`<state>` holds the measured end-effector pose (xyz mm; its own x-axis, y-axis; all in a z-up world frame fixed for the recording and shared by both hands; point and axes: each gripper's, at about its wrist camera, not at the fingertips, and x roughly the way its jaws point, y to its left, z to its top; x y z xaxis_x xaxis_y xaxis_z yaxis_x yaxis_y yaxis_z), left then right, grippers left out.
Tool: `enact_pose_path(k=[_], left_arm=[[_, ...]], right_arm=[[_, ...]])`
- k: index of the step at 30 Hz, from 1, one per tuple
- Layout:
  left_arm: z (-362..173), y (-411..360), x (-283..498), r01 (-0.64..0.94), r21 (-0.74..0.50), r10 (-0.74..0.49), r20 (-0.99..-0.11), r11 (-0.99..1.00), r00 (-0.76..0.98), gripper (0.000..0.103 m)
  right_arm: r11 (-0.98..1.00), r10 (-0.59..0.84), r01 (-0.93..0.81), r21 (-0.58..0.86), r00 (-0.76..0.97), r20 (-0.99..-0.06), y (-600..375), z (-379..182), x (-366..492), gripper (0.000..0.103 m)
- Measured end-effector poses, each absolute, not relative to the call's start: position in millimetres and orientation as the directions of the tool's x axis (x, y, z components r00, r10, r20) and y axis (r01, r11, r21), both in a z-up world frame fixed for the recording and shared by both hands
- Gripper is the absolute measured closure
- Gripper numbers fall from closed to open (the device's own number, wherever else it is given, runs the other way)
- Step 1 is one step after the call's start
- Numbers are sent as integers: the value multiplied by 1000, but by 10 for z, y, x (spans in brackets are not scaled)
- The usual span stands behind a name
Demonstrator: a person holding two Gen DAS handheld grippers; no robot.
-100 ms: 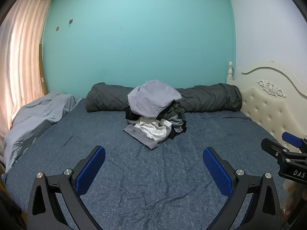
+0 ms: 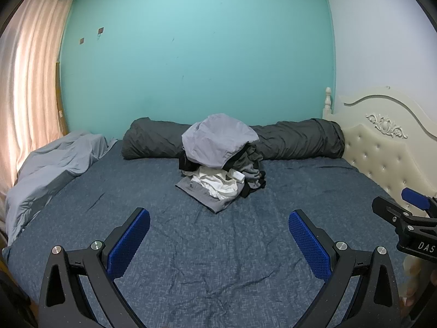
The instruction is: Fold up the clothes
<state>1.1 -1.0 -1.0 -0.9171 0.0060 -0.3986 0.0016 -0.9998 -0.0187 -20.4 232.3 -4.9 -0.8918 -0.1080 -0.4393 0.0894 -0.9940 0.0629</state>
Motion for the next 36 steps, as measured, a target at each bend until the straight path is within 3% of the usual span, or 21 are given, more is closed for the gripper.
enact_pose_path(k=[36], left_arm=[[-39,-28,51,2,-14,4,-406,-1000,-914,0]], right_arm=[[-992,-121,99,72,-889,-442,2329,-59,-196,0]])
